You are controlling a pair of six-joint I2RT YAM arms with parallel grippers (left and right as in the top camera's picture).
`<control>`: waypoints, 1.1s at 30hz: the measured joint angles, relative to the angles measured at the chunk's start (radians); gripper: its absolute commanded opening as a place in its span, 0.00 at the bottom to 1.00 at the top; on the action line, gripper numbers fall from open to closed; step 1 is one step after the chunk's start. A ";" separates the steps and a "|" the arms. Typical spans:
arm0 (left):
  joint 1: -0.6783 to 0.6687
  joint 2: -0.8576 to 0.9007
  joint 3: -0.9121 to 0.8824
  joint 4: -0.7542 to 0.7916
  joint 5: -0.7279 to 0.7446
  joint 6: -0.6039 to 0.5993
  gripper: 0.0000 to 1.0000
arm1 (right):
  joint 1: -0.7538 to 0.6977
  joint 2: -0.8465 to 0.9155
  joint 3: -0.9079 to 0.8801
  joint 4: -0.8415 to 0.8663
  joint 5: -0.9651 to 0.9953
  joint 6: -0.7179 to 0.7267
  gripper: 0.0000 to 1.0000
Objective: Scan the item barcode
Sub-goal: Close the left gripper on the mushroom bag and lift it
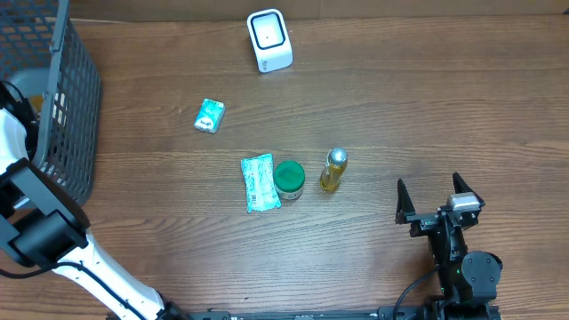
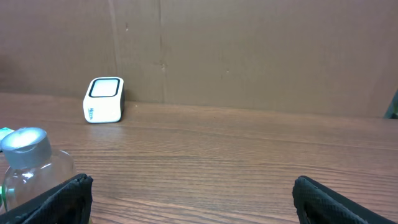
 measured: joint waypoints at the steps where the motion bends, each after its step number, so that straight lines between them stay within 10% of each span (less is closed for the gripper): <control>1: 0.000 0.004 0.020 -0.019 0.027 -0.003 0.04 | 0.000 0.000 0.000 0.000 0.000 0.000 1.00; 17: 0.000 -0.037 0.245 -0.127 0.198 -0.068 0.04 | 0.000 0.000 0.000 0.000 0.000 0.000 1.00; 33: -0.022 -0.605 0.297 -0.113 0.236 -0.214 0.04 | 0.000 0.000 0.000 0.000 0.000 0.000 1.00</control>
